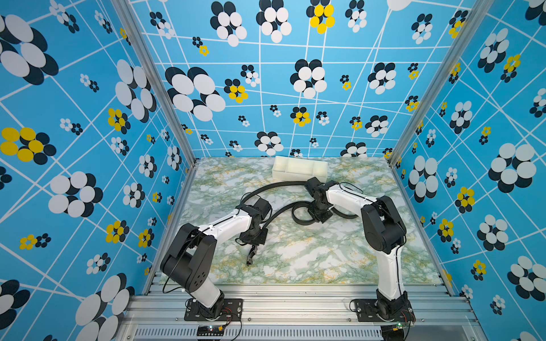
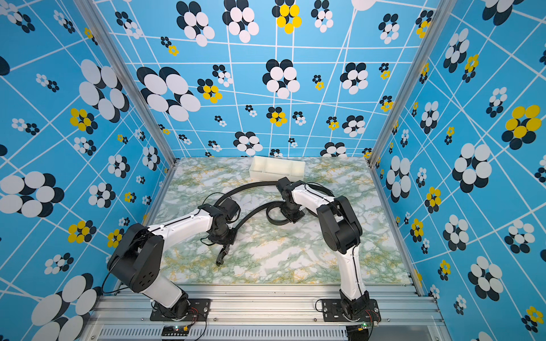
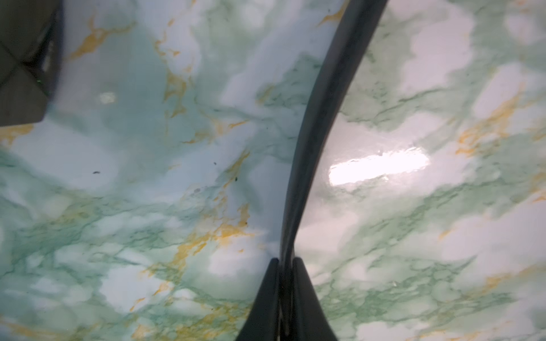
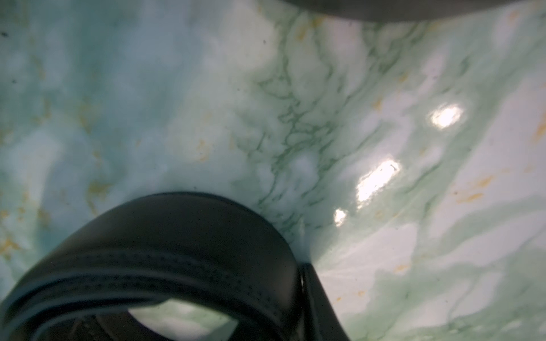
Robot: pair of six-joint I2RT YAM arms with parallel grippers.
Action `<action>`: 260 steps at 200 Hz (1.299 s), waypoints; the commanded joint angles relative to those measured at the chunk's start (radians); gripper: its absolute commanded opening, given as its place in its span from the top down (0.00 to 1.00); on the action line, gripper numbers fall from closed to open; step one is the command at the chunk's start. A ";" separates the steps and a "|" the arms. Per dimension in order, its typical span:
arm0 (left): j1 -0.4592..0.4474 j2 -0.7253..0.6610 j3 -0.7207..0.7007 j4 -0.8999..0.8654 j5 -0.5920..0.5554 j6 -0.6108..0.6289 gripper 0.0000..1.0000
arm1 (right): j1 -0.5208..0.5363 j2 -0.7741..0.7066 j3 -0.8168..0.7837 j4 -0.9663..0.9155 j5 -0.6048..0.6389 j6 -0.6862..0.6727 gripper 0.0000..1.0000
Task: Place the belts into the storage roll
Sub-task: Roll the belt at the center of the board.
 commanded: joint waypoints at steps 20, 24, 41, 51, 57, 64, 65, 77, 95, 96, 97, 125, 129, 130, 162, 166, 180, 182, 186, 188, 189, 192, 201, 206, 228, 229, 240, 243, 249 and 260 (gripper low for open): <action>0.105 -0.075 -0.030 -0.055 -0.033 -0.006 0.87 | -0.073 -0.005 -0.154 -0.090 0.059 -0.155 0.76; 0.121 -0.083 -0.034 -0.057 -0.032 -0.002 0.87 | -0.084 -0.021 -0.183 -0.085 0.063 -0.160 0.76; 0.187 -0.109 -0.043 -0.063 -0.030 0.014 0.87 | -0.127 -0.077 -0.260 -0.078 0.091 -0.183 0.74; 0.232 -0.120 -0.046 -0.063 -0.011 0.018 0.87 | -0.144 -0.098 -0.281 -0.085 0.111 -0.199 0.70; 0.255 -0.123 -0.044 -0.064 -0.009 0.021 0.87 | -0.150 -0.105 -0.288 -0.090 0.119 -0.209 0.69; 0.277 -0.123 -0.040 -0.066 -0.008 0.026 0.87 | -0.157 -0.112 -0.294 -0.095 0.126 -0.219 0.67; 0.279 -0.123 -0.039 -0.067 -0.009 0.027 0.87 | -0.158 -0.112 -0.295 -0.096 0.126 -0.219 0.67; 0.310 -0.117 -0.024 -0.078 -0.017 0.037 0.87 | -0.165 -0.119 -0.305 -0.099 0.130 -0.225 0.66; 0.354 -0.114 -0.007 -0.087 -0.018 0.056 0.87 | -0.172 -0.127 -0.320 -0.096 0.130 -0.227 0.65; 0.358 -0.113 -0.007 -0.087 -0.017 0.057 0.87 | -0.172 -0.127 -0.321 -0.095 0.130 -0.227 0.65; 0.361 -0.114 -0.006 -0.087 -0.018 0.057 0.87 | -0.172 -0.128 -0.323 -0.095 0.131 -0.226 0.65; 0.424 -0.121 0.000 -0.090 -0.004 0.076 0.87 | -0.171 -0.136 -0.341 -0.081 0.124 -0.211 0.66; 0.424 -0.121 0.000 -0.089 -0.002 0.079 0.87 | -0.171 -0.136 -0.340 -0.077 0.120 -0.206 0.67; 0.425 -0.121 0.000 -0.090 -0.002 0.079 0.87 | -0.170 -0.136 -0.340 -0.076 0.119 -0.205 0.67; 0.393 -0.120 -0.016 -0.070 0.041 0.076 0.87 | -0.130 -0.104 -0.264 -0.086 0.122 -0.206 0.73; 0.388 -0.124 -0.018 -0.057 0.057 0.079 0.87 | -0.124 -0.097 -0.250 -0.094 0.122 -0.208 0.72; 0.363 -0.136 -0.022 -0.028 0.093 0.076 0.84 | -0.104 -0.088 -0.232 -0.093 0.120 -0.208 0.72; 0.358 -0.139 -0.020 -0.024 0.102 0.077 0.83 | -0.102 -0.086 -0.232 -0.093 0.119 -0.208 0.72; 0.349 -0.143 -0.018 -0.013 0.122 0.081 0.83 | -0.098 -0.085 -0.232 -0.092 0.119 -0.207 0.72; 0.345 -0.144 -0.016 -0.011 0.129 0.080 0.83 | -0.097 -0.085 -0.232 -0.092 0.118 -0.206 0.72; 0.344 -0.145 -0.014 -0.009 0.130 0.079 0.83 | -0.096 -0.084 -0.233 -0.092 0.117 -0.205 0.72; 0.333 -0.146 -0.009 -0.010 0.133 0.075 0.82 | -0.094 -0.085 -0.233 -0.090 0.114 -0.204 0.72; 0.304 -0.148 0.014 -0.015 0.141 0.073 0.75 | -0.085 -0.081 -0.237 -0.086 0.108 -0.198 0.71; 0.281 -0.148 0.024 -0.012 0.152 0.076 0.70 | -0.080 -0.082 -0.238 -0.085 0.106 -0.195 0.71; 0.193 -0.139 0.058 -0.006 0.168 0.081 0.66 | -0.052 -0.079 -0.234 -0.075 0.092 -0.157 0.71; 0.189 -0.138 0.059 -0.006 0.167 0.081 0.66 | -0.051 -0.080 -0.234 -0.075 0.090 -0.154 0.71; 0.165 -0.114 0.068 -0.004 0.166 0.075 0.64 | -0.041 -0.075 -0.232 -0.062 0.073 -0.117 0.71; 0.160 -0.108 0.069 0.000 0.167 0.075 0.64 | -0.039 -0.073 -0.232 -0.058 0.068 -0.104 0.71; 0.153 -0.095 0.070 0.009 0.169 0.071 0.63 | -0.032 -0.070 -0.231 -0.046 0.057 -0.079 0.71; 0.144 -0.069 0.067 0.032 0.172 0.066 0.63 | -0.026 -0.059 -0.221 -0.028 0.034 -0.039 0.71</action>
